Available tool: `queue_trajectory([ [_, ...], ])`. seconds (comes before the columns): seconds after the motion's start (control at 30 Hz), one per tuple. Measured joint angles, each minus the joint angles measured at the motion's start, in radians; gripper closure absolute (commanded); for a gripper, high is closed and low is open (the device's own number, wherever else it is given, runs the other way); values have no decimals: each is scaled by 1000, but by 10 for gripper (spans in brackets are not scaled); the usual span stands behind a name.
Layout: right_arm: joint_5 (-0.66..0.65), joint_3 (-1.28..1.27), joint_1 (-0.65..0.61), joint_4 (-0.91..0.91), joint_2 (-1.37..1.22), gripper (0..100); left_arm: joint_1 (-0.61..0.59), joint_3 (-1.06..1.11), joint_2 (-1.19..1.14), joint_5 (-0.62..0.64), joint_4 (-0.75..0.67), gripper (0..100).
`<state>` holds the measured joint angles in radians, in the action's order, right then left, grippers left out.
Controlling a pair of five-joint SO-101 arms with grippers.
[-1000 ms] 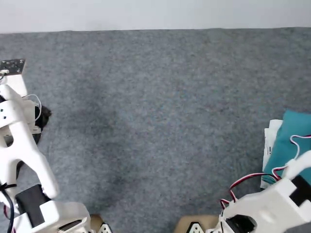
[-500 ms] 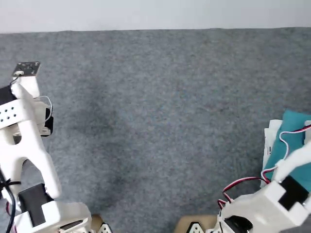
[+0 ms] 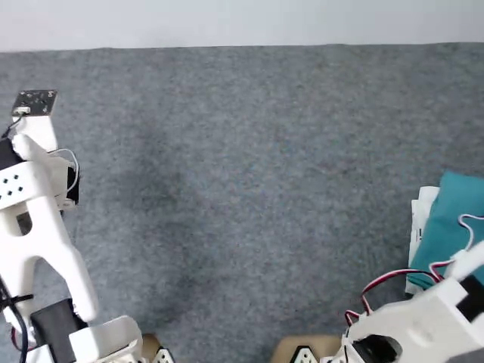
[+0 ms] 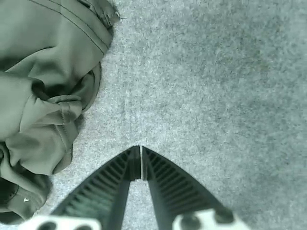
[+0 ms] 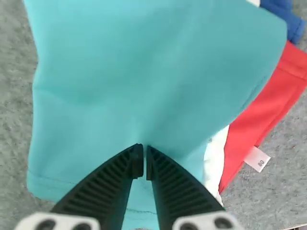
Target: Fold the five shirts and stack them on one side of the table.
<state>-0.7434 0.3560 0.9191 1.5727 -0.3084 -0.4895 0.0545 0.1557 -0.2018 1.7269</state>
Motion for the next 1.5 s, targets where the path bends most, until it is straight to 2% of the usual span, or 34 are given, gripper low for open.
queue_trajectory([
  [0.3,-5,2,9,-101,-190,989,0,2,0,0,0,988],
  [0.6,-11,253,9,152,-143,988,0,2,0,0,0,988],
  [0.8,-8,281,-83,176,-68,988,0,2,0,0,0,988],
  [0.97,71,281,-212,166,-91,988,0,2,0,0,0,988],
  [1.07,114,281,-265,98,-181,988,0,2,0,0,0,988],
  [1.27,155,284,-284,-15,-364,988,0,2,0,0,0,988],
  [1.5,160,488,-284,114,-359,988,0,2,0,0,0,988],
])
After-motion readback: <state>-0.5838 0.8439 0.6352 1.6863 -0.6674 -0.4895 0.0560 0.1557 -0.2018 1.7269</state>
